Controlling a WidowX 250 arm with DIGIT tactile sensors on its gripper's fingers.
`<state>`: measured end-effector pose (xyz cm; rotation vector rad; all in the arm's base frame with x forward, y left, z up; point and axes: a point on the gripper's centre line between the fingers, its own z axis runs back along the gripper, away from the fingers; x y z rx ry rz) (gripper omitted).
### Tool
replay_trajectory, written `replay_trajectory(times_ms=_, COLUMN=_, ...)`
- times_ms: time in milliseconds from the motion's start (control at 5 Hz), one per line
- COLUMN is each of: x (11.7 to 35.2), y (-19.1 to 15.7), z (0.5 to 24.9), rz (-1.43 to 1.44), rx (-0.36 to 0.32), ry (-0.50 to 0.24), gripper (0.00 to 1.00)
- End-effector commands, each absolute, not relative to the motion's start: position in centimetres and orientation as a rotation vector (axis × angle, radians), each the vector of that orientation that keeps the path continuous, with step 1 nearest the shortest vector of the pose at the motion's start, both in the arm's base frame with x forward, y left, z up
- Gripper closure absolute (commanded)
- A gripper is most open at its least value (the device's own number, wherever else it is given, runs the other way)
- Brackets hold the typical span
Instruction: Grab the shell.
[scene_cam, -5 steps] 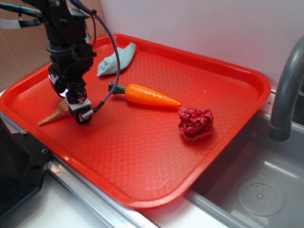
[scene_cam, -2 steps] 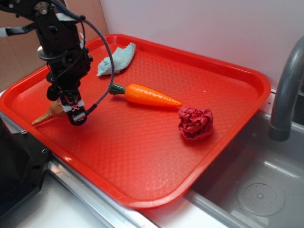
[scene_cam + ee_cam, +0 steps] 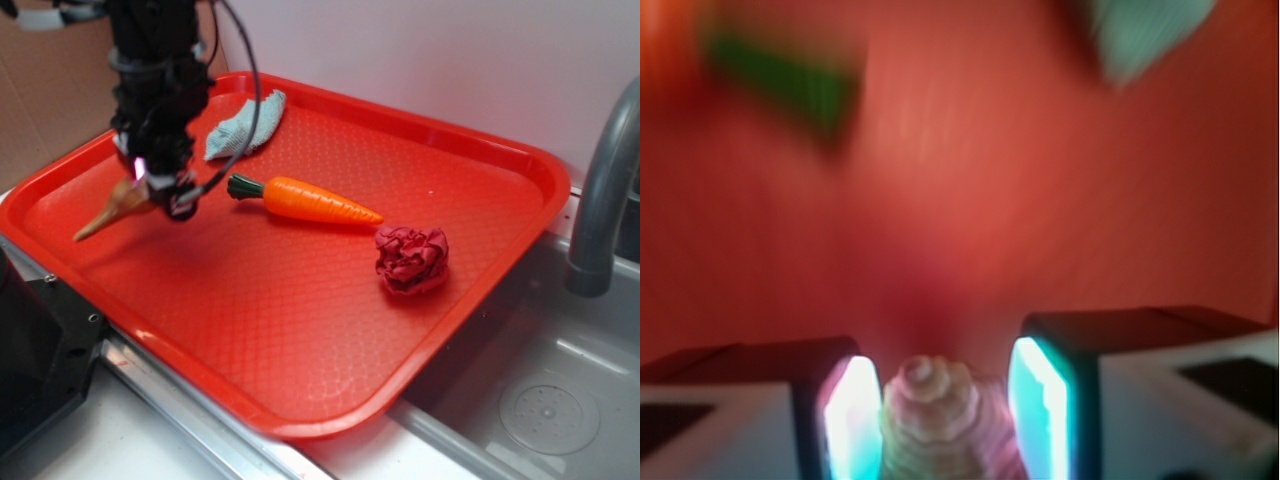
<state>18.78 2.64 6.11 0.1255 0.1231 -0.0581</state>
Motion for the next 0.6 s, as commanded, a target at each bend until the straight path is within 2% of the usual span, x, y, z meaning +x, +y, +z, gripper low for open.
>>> replay_trajectory(times_ms=0, x=22.2, y=1.4, z=16.0, rz=0.099, rx=0.049, ry=-0.028, gripper=1.00)
replay_trajectory(times_ms=200, x=21.4, y=0.5, z=19.9, rz=0.129, rx=0.029, ry=-0.118, gripper=1.00)
replay_trajectory(times_ms=400, x=19.5, y=0.2, z=21.5, rz=0.148, rx=0.015, ry=-0.147, gripper=1.00)
